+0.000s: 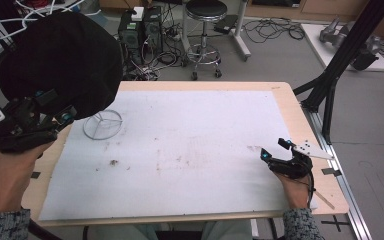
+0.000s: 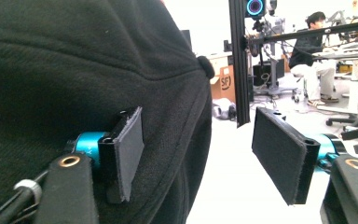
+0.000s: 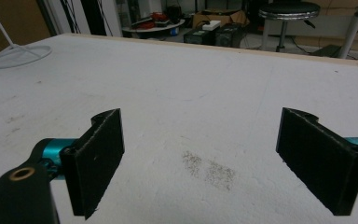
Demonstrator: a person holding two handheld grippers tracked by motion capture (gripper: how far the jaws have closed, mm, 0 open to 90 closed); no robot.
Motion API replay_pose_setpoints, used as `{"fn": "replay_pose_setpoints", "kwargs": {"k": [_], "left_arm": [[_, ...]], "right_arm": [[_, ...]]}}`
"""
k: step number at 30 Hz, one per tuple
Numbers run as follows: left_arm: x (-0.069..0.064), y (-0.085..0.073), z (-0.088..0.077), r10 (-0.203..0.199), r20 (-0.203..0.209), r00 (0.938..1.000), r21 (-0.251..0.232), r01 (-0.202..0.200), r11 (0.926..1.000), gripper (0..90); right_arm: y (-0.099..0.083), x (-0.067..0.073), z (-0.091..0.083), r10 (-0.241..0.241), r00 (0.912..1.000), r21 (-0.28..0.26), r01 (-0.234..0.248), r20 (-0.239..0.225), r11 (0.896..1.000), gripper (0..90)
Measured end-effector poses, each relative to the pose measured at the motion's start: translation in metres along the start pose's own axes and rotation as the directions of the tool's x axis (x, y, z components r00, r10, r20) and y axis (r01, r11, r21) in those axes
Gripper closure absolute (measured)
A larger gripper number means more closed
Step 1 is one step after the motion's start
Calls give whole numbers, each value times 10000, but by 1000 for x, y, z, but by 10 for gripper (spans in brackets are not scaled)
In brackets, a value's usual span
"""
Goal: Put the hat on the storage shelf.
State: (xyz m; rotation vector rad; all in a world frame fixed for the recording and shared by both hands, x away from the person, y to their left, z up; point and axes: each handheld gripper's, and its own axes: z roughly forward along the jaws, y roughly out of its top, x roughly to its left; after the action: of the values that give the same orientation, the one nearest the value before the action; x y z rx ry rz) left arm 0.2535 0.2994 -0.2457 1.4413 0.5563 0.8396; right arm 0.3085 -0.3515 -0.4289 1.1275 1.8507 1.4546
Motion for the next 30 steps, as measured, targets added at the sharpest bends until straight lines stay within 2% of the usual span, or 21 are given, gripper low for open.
{"fn": "replay_pose_setpoints", "kwargs": {"k": [12, 20, 26, 30], "left_arm": [[-11, 5, -13, 114, -253, 9996, -166, -119, 9998, 315], [-21, 2, -26, 109, -190, 9998, -236, -113, 9997, 311], [-30, -19, -30, -68, -307, 9995, -18, 68, 10000, 294], [-37, -45, -30, -341, -349, 9988, 180, 348, 9992, 288]], "right_arm": [[0, -1, 0, 19, 10000, -4, -19, 14, 10000, 143], [0, -1, 0, -12, 10000, 15, 12, 6, 10000, 142], [0, 0, 0, -12, 10000, 12, 12, 18, 10000, 142], [0, 0, -1, 3, 10000, 44, -3, 20, 10000, 142]]}}
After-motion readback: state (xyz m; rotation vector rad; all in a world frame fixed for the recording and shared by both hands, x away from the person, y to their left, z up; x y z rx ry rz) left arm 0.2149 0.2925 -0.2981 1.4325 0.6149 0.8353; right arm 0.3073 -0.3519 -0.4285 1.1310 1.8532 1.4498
